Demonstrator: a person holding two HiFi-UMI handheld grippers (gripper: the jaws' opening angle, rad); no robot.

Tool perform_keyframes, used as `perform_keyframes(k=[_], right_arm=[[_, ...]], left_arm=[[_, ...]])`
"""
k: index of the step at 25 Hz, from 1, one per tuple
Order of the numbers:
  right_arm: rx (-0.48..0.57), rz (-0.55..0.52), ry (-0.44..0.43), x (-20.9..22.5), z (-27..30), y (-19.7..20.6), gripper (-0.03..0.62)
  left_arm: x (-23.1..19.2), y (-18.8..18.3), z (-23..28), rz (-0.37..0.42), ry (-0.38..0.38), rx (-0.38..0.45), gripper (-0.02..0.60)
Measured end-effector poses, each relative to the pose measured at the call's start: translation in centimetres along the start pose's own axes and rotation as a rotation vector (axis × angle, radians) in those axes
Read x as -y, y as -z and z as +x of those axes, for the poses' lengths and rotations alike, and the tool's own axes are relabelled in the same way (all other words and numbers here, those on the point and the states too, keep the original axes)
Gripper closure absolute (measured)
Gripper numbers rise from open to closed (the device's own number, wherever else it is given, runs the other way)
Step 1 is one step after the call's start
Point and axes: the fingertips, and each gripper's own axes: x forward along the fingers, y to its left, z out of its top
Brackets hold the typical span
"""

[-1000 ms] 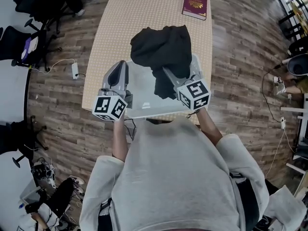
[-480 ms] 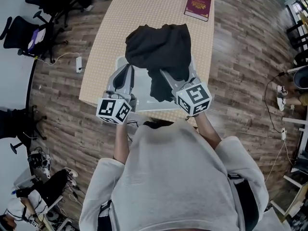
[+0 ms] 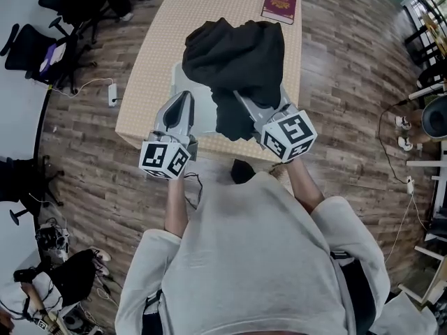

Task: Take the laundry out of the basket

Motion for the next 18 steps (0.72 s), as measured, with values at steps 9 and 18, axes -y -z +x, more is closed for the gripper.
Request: perform_keyframes(k=[9,18], right_arm=[[-0.013,-0.026,0.048,-7.3,-5.9,0.9,0.47],[-0.047,0.013,0.072,-11.3,-9.3,2.4,0.47]], left_arm=[[3.4,-0.5,-8.5,-0.013,0.035,0.012,0.569],[5.8,-0.9,-12.9,-0.027,0.049,0.002,0.569]])
